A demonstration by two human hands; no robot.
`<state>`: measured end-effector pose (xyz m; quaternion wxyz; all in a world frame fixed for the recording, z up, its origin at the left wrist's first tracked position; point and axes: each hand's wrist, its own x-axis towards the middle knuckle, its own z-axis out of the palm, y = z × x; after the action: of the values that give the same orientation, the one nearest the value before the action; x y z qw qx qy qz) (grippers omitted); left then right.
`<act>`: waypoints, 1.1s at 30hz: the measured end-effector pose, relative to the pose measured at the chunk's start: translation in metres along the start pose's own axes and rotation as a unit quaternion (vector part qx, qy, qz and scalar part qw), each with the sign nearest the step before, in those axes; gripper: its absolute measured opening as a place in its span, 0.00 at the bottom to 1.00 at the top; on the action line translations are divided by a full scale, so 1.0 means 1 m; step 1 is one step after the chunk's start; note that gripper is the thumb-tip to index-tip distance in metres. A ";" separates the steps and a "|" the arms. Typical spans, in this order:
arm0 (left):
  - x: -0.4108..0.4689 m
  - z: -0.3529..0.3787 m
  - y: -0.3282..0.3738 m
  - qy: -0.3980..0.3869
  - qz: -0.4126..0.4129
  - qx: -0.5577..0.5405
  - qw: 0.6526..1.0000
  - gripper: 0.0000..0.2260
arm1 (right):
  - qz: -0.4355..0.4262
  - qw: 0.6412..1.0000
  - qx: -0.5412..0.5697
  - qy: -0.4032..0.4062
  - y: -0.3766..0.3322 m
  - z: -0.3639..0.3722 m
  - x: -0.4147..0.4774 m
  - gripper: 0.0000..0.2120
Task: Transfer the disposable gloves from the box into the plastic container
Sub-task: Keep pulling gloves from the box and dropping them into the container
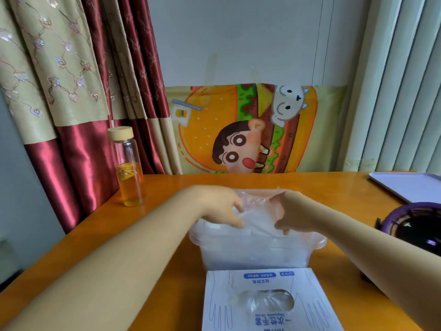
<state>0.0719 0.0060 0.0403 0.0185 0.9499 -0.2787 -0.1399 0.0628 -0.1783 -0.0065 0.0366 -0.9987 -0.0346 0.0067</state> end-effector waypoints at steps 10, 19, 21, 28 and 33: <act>0.046 0.029 0.005 -0.131 -0.096 0.068 0.984 0.21 | -0.040 0.970 -0.231 0.065 -0.009 -0.010 -0.008 0.16; 0.061 0.041 0.002 -0.165 -0.071 0.104 0.978 0.20 | -0.066 0.971 -0.105 -0.205 -0.001 0.024 0.030 0.33; 0.065 0.046 0.001 -0.169 -0.074 0.122 0.975 0.19 | -0.055 0.965 -0.110 -0.230 0.000 0.029 0.033 0.29; 0.061 0.041 0.001 -0.177 -0.062 0.132 0.973 0.16 | -0.087 0.973 -0.104 -0.189 0.006 0.019 0.029 0.35; 0.027 0.012 -0.006 -0.090 -0.042 -0.001 0.995 0.17 | -0.149 0.988 -0.012 -0.042 0.003 -0.020 -0.006 0.23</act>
<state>0.0932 -0.0025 0.0211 -0.0120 0.9444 -0.2386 -0.2261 0.0572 -0.1831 0.0132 0.0241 -0.9816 -0.1849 0.0422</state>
